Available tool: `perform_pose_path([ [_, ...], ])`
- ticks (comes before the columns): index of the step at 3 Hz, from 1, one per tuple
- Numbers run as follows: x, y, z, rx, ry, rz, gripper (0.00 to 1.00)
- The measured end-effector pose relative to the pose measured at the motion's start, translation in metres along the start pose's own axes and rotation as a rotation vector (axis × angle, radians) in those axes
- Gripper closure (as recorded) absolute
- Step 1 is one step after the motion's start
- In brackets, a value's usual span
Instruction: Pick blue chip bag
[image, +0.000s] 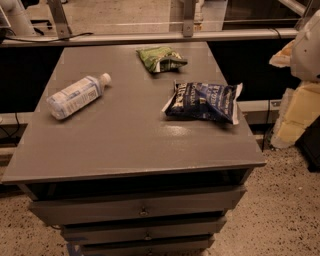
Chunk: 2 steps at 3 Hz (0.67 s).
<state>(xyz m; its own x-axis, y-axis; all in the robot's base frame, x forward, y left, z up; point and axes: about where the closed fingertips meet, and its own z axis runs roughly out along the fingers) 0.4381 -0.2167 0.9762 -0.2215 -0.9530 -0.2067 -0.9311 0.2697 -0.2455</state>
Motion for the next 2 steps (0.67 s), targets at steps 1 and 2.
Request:
perform_pose_path([
  [1,-0.002,-0.002,0.000,0.013,-0.010,0.001,0.00],
  [2,-0.009,-0.016,0.030,0.017,-0.057,0.019,0.00],
])
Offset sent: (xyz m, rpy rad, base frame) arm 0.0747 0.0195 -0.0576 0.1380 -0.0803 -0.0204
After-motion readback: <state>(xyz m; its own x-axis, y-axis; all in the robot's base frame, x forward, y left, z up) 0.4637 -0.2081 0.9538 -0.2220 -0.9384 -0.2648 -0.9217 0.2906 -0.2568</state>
